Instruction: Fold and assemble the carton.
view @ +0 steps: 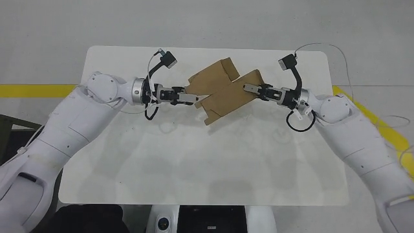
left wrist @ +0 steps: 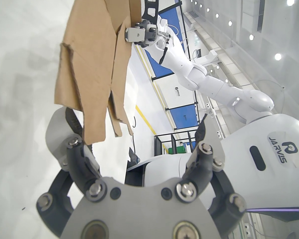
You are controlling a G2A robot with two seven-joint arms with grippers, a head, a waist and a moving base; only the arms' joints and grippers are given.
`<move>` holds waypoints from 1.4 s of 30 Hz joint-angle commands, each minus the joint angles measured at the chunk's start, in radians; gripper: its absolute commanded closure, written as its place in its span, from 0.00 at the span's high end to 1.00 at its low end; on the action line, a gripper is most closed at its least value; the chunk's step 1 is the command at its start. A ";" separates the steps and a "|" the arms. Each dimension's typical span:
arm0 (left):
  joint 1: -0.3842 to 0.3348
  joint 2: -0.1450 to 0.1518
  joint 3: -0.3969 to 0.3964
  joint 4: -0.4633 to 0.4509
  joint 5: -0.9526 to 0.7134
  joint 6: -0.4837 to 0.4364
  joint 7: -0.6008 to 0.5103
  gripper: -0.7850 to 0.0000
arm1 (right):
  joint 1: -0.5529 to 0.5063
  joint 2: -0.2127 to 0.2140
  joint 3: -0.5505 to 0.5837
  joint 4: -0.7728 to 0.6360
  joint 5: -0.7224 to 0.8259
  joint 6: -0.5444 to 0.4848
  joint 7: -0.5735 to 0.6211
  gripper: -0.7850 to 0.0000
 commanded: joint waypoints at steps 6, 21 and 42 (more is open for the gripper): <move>0.013 0.005 -0.049 -0.033 -0.003 0.029 -0.041 1.00 | -0.012 -0.006 0.017 0.002 -0.034 0.014 -0.010 0.00; 0.057 -0.005 -0.127 -0.037 -0.016 0.068 0.005 1.00 | -0.035 -0.019 0.053 -0.017 -0.059 0.020 0.007 0.00; 0.085 -0.055 -0.157 0.039 -0.034 0.136 0.025 0.84 | -0.058 -0.036 0.096 -0.036 -0.073 0.025 0.030 0.00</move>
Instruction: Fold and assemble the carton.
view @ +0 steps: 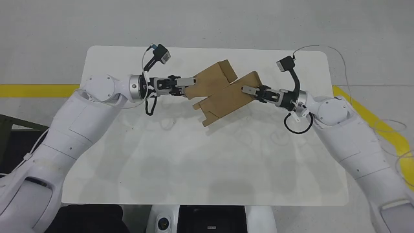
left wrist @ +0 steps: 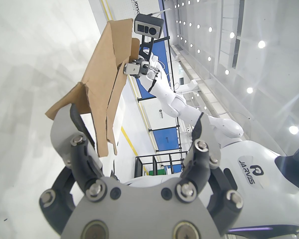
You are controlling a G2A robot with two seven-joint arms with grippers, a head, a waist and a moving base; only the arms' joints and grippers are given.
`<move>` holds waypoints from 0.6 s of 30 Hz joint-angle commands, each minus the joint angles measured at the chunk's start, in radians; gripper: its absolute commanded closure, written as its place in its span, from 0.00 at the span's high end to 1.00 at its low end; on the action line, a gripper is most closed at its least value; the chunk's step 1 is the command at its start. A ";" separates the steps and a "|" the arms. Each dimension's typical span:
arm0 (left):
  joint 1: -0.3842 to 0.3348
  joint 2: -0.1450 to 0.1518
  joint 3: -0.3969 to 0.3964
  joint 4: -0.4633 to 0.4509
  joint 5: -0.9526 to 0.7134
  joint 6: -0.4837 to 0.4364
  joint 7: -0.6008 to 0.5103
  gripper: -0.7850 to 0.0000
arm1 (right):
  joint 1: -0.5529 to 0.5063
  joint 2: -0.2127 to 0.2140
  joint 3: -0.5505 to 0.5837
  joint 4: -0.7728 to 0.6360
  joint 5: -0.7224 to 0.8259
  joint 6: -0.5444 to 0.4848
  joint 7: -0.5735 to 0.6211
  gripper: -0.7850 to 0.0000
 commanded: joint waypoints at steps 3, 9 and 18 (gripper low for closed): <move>0.002 -0.009 -0.003 0.013 0.010 0.008 -0.005 0.72 | -0.001 -0.004 0.004 0.001 -0.002 0.001 0.005 0.00; 0.005 -0.021 -0.008 0.035 0.027 0.024 -0.015 0.62 | -0.002 -0.010 0.012 0.006 -0.007 0.003 0.012 0.00; 0.009 -0.040 -0.008 0.069 0.064 0.031 -0.023 0.35 | -0.006 -0.018 0.024 0.006 -0.012 -0.001 0.020 0.00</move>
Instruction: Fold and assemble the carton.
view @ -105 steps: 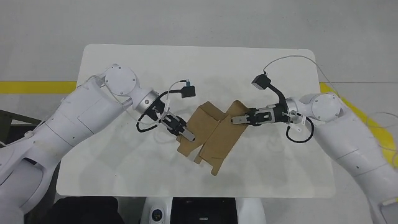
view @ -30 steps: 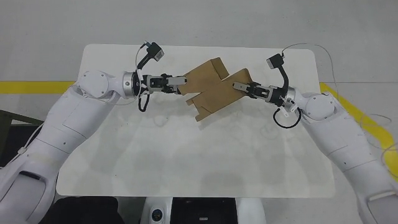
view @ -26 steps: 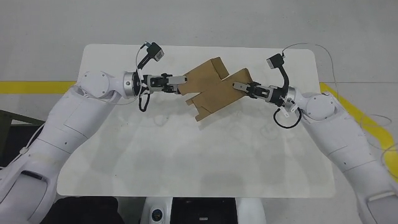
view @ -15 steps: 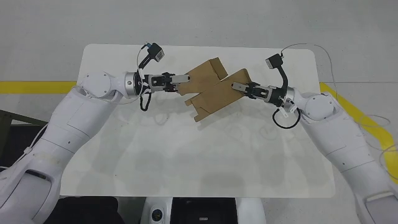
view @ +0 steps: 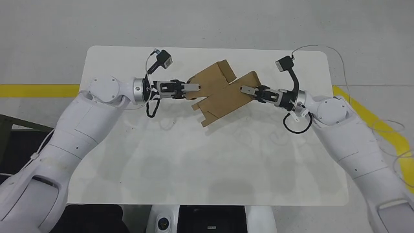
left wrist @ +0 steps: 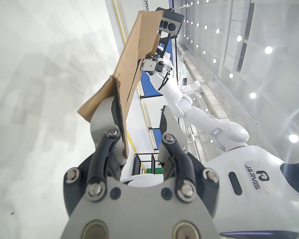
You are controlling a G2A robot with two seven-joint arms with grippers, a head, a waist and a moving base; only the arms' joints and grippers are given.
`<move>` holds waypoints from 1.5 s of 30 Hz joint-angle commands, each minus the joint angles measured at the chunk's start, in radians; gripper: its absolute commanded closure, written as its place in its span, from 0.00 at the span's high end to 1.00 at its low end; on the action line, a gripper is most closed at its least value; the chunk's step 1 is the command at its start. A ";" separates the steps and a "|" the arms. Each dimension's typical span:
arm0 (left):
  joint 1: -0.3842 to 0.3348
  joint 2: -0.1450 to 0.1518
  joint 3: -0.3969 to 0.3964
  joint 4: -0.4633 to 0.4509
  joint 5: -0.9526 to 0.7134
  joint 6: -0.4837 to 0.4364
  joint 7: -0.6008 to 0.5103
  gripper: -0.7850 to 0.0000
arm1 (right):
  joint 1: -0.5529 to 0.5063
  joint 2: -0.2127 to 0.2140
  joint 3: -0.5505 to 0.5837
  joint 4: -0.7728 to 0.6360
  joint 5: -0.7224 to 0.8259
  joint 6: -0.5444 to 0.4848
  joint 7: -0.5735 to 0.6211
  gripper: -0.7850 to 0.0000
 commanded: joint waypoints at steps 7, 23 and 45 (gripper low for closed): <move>0.001 -0.016 -0.006 0.028 0.016 0.005 -0.005 0.20 | -0.006 -0.005 0.012 0.001 -0.003 0.000 0.006 0.00; -0.008 -0.031 -0.047 0.050 0.060 0.011 -0.046 0.00 | -0.014 0.004 0.080 0.049 -0.041 0.008 0.052 1.00; -0.080 -0.067 -0.021 0.038 0.127 -0.021 -0.246 0.00 | 0.011 -0.014 0.042 -0.059 0.089 -0.006 0.234 0.76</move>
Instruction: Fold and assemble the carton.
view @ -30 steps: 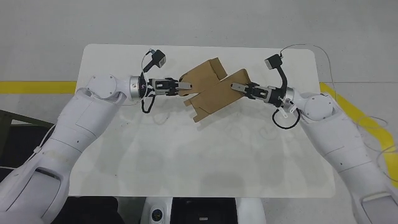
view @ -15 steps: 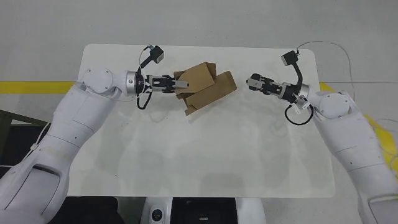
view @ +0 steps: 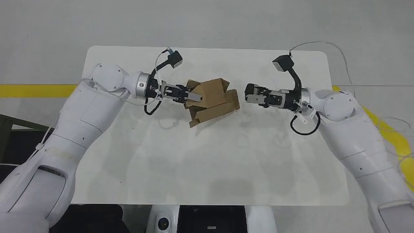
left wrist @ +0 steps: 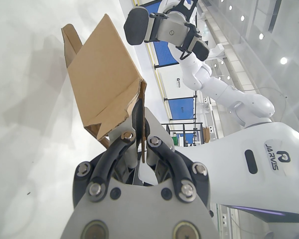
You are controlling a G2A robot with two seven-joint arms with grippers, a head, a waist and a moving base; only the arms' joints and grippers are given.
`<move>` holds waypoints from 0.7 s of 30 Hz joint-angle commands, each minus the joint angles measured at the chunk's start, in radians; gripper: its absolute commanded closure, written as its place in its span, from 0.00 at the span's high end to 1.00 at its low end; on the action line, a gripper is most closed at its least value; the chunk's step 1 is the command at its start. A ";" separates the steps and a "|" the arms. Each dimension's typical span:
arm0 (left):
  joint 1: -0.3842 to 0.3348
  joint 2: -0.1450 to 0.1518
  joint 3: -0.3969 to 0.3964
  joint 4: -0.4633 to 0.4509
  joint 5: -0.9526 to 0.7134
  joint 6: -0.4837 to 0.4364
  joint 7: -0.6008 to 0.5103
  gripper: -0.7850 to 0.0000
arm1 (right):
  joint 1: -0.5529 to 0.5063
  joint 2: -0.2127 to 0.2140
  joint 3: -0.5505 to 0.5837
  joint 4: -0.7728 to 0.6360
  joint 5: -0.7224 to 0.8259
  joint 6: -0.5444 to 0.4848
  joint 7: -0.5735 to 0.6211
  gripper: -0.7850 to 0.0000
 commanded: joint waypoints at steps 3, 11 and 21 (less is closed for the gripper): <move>-0.005 -0.008 0.008 0.005 0.004 -0.005 -0.009 0.00 | 0.026 -0.017 -0.039 0.024 0.026 -0.013 0.023 0.65; -0.012 -0.022 0.023 -0.003 -0.005 0.003 -0.030 0.00 | 0.070 -0.047 -0.093 0.078 0.048 -0.032 0.053 0.65; -0.014 -0.026 0.032 -0.017 -0.006 0.015 -0.042 0.00 | 0.106 -0.063 -0.104 0.153 0.010 -0.041 0.039 0.58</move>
